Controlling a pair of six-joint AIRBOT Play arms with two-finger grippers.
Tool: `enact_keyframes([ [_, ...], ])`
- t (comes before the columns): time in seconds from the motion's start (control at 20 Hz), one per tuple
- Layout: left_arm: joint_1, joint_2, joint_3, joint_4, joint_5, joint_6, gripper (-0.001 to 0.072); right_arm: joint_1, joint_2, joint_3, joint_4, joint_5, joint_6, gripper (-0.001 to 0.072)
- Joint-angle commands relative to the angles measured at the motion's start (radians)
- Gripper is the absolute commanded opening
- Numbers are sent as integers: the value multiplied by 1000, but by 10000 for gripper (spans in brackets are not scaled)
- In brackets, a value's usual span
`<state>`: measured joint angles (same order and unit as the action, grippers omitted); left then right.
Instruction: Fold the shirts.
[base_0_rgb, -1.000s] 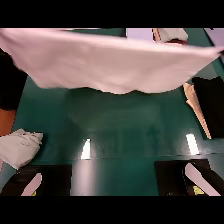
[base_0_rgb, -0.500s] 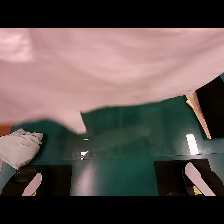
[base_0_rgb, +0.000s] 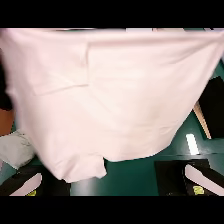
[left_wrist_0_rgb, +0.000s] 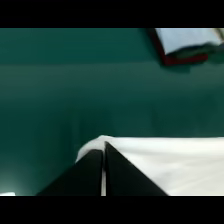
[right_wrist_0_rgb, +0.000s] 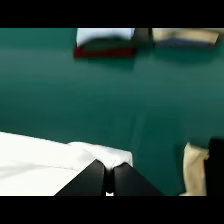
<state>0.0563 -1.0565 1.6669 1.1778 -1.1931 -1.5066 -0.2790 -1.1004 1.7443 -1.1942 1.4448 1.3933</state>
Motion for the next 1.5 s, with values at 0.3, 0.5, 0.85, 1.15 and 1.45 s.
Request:
enact_keyframes([
  [0.3,0,-494,-187,-118,162,127,23,84,-439,-196,-69,-117,43,15],
  [0.5,3,-541,-128,-125,204,128,23,84,-555,-38,-31,-111,43,15],
  [0.85,2,-541,-195,-33,-29,154,23,85,-473,-161,-109,-100,26,15],
  [1.15,2,-541,-336,-34,-12,148,26,84,-385,-429,-95,-212,27,17],
  [1.45,3,-476,-333,-3,-40,67,518,80,-363,-407,-2,-165,6,394],
])
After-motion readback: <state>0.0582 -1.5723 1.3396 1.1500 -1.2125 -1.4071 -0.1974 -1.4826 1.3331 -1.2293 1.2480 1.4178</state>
